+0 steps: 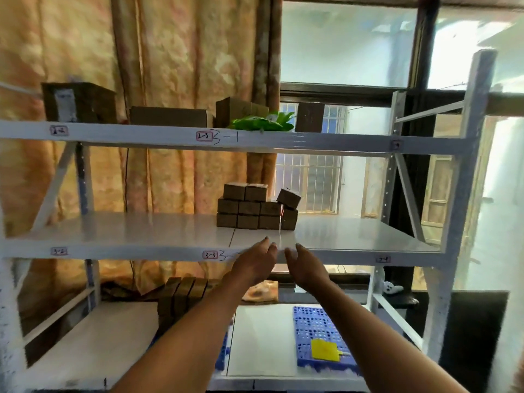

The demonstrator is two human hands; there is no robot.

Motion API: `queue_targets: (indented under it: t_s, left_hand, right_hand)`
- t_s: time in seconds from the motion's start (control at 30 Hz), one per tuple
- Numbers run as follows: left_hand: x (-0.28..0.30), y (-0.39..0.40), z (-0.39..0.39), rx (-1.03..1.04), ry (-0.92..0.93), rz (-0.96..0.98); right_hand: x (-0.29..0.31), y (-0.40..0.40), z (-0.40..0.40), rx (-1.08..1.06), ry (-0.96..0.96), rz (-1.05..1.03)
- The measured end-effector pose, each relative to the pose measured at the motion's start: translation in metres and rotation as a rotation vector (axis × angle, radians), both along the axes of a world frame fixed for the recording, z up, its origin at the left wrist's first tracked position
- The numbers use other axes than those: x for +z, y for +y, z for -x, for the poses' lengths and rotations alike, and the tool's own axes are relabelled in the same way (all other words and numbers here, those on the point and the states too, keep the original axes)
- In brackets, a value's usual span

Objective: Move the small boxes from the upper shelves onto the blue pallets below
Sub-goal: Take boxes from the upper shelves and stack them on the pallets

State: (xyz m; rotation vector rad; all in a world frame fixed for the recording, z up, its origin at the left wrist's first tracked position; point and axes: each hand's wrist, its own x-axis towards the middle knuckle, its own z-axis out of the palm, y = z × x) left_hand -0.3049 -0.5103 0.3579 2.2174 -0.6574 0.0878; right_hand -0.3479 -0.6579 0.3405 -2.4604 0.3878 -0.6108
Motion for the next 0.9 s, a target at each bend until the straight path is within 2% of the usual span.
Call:
queue_targets:
  t_s: [0.1,0.2,0.3,0.37,0.47,0.53,0.73,0.9]
  left_hand:
    - [0.006,-0.023,-0.049,0.056,0.003,0.029]
    - [0.011,-0.050,-0.099,0.105,-0.036,0.146]
    - [0.019,-0.077,-0.139,0.109,-0.044,0.266]
    - [0.027,-0.094,-0.161,0.128,-0.131,0.287]
    - [0.042,-0.115,-0.184,0.170,-0.413,0.173]
    - [0.050,-0.135,-0.200,0.193,-0.517,0.097]
    - [0.068,-0.192,-0.238,0.357,-0.513,-0.183]
    - [0.066,-0.217,-0.249,0.455,-0.487,-0.064]
  right_hand:
    - [0.013,-0.019,-0.046,-0.011,-0.110,-0.081]
    - [0.022,-0.042,-0.093,-0.061,-0.252,-0.224]
    - [0.028,-0.069,-0.131,-0.132,-0.254,-0.344]
    - [0.031,-0.090,-0.154,-0.143,-0.239,-0.387]
    - [0.038,-0.113,-0.181,-0.107,-0.204,-0.417]
    - [0.040,-0.124,-0.198,-0.075,-0.165,-0.411]
    - [0.043,-0.142,-0.242,0.097,-0.037,-0.380]
    - [0.034,-0.158,-0.265,0.104,0.029,-0.203]
